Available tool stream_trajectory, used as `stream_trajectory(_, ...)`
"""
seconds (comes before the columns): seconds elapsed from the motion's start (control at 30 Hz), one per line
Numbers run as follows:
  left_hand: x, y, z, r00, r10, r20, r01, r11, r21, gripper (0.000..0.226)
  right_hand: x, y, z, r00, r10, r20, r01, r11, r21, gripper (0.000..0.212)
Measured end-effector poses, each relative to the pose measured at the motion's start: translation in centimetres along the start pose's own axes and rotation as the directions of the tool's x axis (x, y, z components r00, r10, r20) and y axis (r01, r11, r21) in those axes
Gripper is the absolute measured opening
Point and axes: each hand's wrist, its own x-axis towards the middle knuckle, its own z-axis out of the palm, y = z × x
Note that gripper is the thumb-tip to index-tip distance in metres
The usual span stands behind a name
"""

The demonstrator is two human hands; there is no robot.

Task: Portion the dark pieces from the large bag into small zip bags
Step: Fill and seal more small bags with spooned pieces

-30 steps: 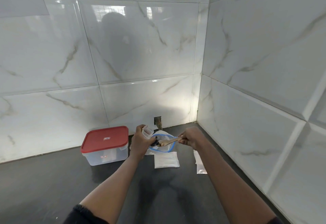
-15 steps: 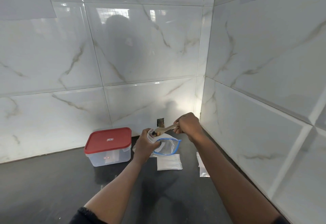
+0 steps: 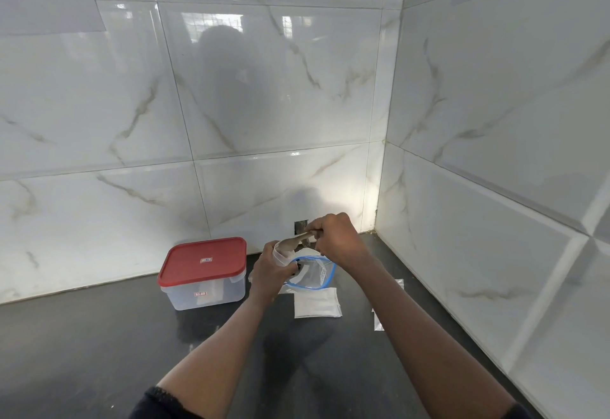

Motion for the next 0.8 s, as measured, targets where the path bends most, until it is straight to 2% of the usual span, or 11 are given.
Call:
stream_trajectory(0.1, 0.1, -0.1, -0.1, 1.000, -0.001, 0.012, 0.001, 0.999, -0.032, 0.056, 0.0, -0.2, -0.7, 0.994, 0.059, -0.088, -0.055, 0.997, 0.052, 0.035)
stream_trajectory(0.2, 0.3, -0.4, -0.5, 1.000, -0.005, 0.000, 0.005, 0.998, -0.061, 0.056, 0.5, 0.2, -1.4, 0.966, 0.211, -0.148, -0.196, 0.974, 0.115, 0.033)
stream_trajectory(0.3, 0.3, -0.5, -1.0, 1.000, -0.007, -0.028, 0.005, 0.997, -0.080, 0.053, 0.4, 0.9, -1.4, 0.947, 0.313, -0.072, -0.308, 0.949, 0.072, 0.019)
stream_trajectory(0.4, 0.4, -0.3, -1.3, 0.999, 0.017, -0.050, -0.020, 0.998, -0.067, 0.048, -0.2, 1.6, 0.6, 0.922, 0.386, 0.019, -0.384, 0.912, 0.143, 0.023)
stream_trajectory(0.47, 0.4, -0.2, -1.5, 0.998, 0.031, -0.048, -0.033, 0.998, -0.046, 0.047, -0.3, 2.3, 3.4, 0.919, 0.393, 0.028, -0.394, 0.914, 0.095, 0.009)
stream_trajectory(0.57, 0.3, 0.1, -1.6, 0.998, 0.052, -0.040, -0.053, 0.998, -0.031, 0.047, 0.0, 3.0, 7.1, 0.910, 0.412, 0.046, -0.413, 0.911, 0.009, 0.022)
stream_trajectory(0.63, 0.2, 0.1, -1.6, 0.997, 0.067, -0.030, -0.068, 0.998, -0.019, 0.047, 0.2, 2.9, 8.4, 0.900, 0.426, 0.090, -0.429, 0.903, 0.018, 0.027)
stream_trajectory(0.7, 0.3, 0.0, -1.7, 0.997, 0.077, -0.011, -0.077, 0.997, -0.002, 0.047, 0.3, 2.6, 9.1, 0.870, 0.486, 0.083, -0.493, 0.865, 0.099, 0.029)
stream_trajectory(0.8, 0.4, -0.1, -1.7, 0.996, 0.082, 0.018, -0.082, 0.997, 0.013, 0.052, 1.6, 2.5, 10.2, 0.769, 0.635, 0.079, -0.632, 0.734, 0.249, 0.032)
